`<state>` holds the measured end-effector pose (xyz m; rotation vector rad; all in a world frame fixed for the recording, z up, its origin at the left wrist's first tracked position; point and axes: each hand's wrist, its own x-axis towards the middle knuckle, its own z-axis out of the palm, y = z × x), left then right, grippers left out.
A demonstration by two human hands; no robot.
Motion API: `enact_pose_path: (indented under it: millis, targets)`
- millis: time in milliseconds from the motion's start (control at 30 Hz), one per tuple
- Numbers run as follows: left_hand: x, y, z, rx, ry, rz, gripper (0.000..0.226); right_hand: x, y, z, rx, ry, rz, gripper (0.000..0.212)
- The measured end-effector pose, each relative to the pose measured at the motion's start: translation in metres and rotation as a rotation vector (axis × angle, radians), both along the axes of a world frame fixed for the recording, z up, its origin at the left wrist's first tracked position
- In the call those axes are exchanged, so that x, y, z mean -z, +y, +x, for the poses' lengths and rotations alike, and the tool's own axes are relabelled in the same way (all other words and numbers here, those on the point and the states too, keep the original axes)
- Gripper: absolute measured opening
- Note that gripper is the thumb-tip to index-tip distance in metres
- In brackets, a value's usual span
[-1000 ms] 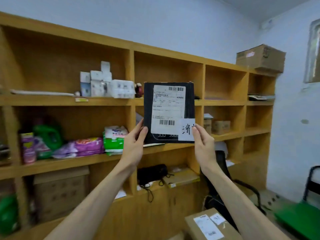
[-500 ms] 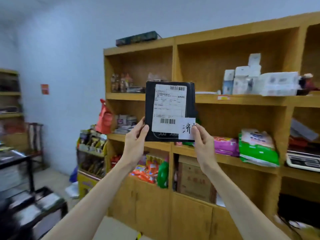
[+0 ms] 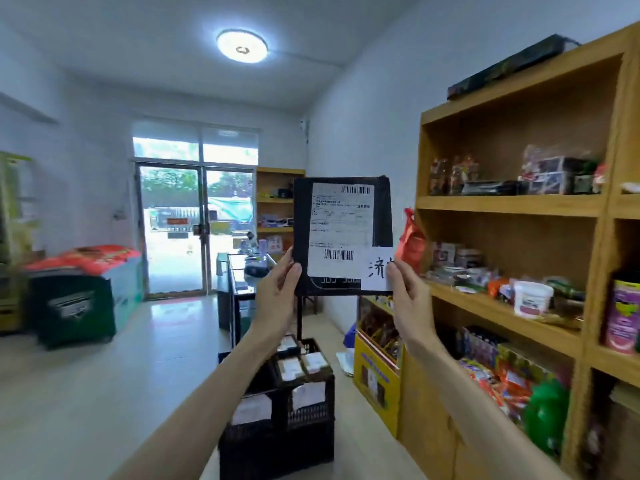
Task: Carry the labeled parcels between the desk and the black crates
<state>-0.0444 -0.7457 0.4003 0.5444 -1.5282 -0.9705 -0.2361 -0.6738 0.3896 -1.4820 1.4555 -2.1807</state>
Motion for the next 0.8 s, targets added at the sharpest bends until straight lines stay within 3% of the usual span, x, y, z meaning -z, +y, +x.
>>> enact_pose_path:
  millis: [333, 800]
  targets:
    - [0.011, -0.028, 0.089, -0.186, -0.025, 0.034, 0.045, 0.006, -0.057, 0.075, -0.165, 0.015, 0.027, 0.041]
    - [0.018, -0.101, 0.126, -0.118, 0.038, 0.050, 0.046, 0.007, -0.117, 0.117, -0.159, 0.005, 0.060, 0.044]
